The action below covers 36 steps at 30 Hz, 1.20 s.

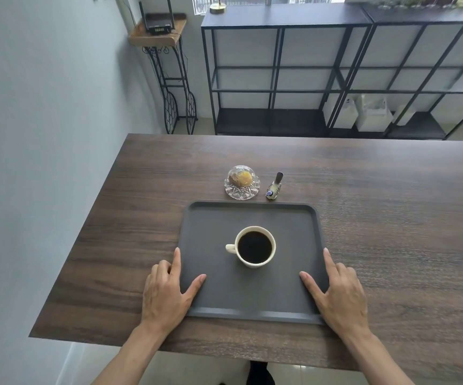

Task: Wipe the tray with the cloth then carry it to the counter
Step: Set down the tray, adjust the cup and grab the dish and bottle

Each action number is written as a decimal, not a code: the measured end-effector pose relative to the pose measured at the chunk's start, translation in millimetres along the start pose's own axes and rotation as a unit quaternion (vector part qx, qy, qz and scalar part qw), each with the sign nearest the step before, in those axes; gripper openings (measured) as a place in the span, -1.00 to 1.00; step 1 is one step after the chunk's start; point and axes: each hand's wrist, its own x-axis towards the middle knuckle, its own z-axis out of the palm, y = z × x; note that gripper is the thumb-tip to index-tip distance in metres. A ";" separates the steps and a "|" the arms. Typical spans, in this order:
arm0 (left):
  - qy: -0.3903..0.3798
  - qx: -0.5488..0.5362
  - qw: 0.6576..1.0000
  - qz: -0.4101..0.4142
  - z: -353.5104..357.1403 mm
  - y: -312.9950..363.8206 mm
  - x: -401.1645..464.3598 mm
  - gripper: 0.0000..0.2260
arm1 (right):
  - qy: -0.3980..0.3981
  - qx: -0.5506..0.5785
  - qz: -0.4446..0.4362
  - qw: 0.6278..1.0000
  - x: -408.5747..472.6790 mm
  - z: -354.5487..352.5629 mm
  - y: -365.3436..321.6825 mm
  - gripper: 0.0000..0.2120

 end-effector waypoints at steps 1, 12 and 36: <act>0.000 0.003 1.000 0.000 0.1 0.3 0.7 -0.17 | -0.001 0.003 0.001 1.000 0.6 -0.3 -0.2 -0.19; -0.007 0.022 1.000 -0.005 -0.2 1.3 3.4 -0.18 | -0.003 0.007 0.006 1.000 0.5 -1.5 -0.5 -0.21; -0.019 0.024 1.000 -0.006 -6.3 -1.7 3.9 -0.14 | -0.007 0.031 0.010 0.999 -0.8 -4.4 -0.9 -0.18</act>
